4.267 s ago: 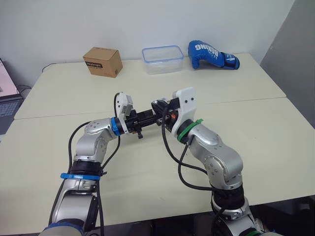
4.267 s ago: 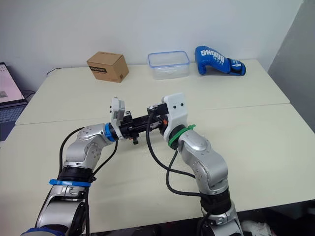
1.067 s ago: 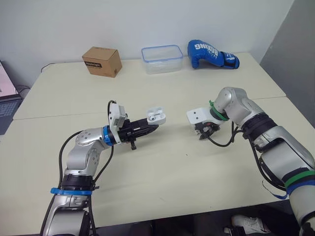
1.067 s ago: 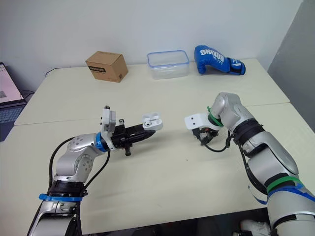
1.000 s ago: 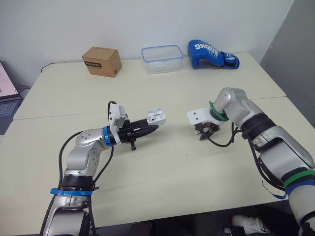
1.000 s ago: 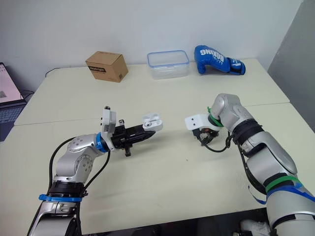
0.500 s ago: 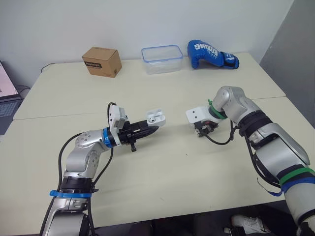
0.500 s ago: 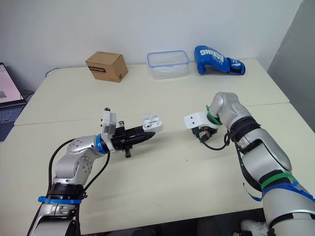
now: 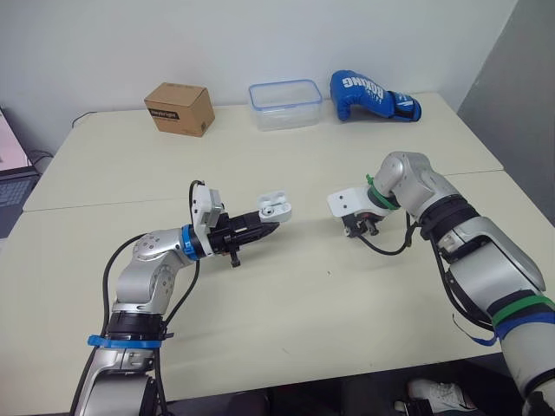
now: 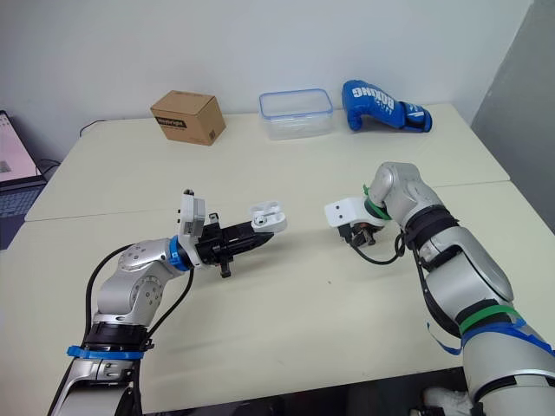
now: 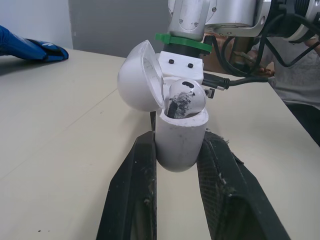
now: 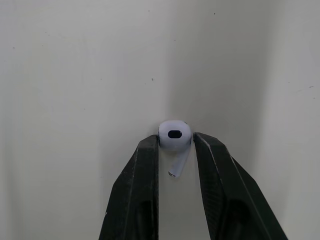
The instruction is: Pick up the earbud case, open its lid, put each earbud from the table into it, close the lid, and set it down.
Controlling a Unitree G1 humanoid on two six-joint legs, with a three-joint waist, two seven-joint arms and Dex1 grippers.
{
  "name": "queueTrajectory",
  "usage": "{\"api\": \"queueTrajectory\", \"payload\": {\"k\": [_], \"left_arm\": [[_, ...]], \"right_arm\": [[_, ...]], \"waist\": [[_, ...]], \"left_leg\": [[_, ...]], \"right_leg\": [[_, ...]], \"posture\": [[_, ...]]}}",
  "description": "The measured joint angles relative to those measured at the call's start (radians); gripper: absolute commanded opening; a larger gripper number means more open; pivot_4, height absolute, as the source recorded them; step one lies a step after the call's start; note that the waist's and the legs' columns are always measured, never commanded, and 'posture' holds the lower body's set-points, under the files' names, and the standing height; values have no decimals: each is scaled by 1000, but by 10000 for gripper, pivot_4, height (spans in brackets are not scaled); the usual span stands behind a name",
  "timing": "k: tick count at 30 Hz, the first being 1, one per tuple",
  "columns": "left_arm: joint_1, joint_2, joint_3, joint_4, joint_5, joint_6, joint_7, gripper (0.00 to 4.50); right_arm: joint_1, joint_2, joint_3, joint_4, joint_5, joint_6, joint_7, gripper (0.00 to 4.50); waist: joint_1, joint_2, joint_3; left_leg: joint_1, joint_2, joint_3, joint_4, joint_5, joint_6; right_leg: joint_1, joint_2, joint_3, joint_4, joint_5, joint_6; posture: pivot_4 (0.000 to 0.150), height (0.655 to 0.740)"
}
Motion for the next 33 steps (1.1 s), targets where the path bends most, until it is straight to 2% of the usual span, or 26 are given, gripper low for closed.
{"api": "queueTrajectory", "payload": {"k": [2, 9, 13, 17, 22, 27, 33], "left_arm": [[0, 0, 0, 0, 0, 0, 0, 7453], [0, -2, 0, 0, 0, 0, 1, 7453], [-1, -2, -2, 0, 0, -1, 1, 7453], [-2, -3, -4, 1, 0, -4, 0, 7453], [-10, -11, -8, 10, 1, -8, -1, 7453], [-36, -20, -15, 34, 2, -22, -4, 7453], [-38, -25, -21, 45, 2, -23, -13, 7453]], "right_arm": [[0, 0, 0, -1, 0, -2, 1, 3884], [2, -7, 0, -25, 0, 7, 23, 3883], [40, -78, -10, -178, 7, 47, 98, 3883], [173, -207, -8, -423, 47, 142, 123, 3883], [274, -310, 6, -621, 71, 234, 128, 3883], [319, -359, 21, -753, 85, 291, 130, 3883], [323, -393, 45, -810, 93, 321, 131, 3883]], "waist": [[0, 0, 0], [0, 0, 0], [3, 0, 0], [7, 0, 0], [5, 0, 0], [6, 0, 0], [9, 0, 0]], "left_leg": [[0, 0, 0, 0, 0, 0], [0, 0, 0, 0, 0, 0], [-1, 0, -1, 0, 0, 0], [-1, 0, -1, 0, 0, 0], [0, 0, 0, 0, 0, 0], [0, 0, 1, 0, 0, 0], [-1, 0, 1, 0, 0, 0]], "right_leg": [[0, 0, 0, 0, 0, 0], [0, 0, 0, 0, 0, 0], [0, 0, -1, -1, 0, 0], [0, 0, -1, 0, 0, 0], [0, 0, 0, 0, 0, 0], [0, 0, 0, 0, 0, 0], [0, 0, 0, -1, 0, 0]], "posture": [[1500, 7307], [1500, 7307], [1500, 7307], [1500, 7307], [1500, 7307], [1500, 7307], [1500, 7307]]}}
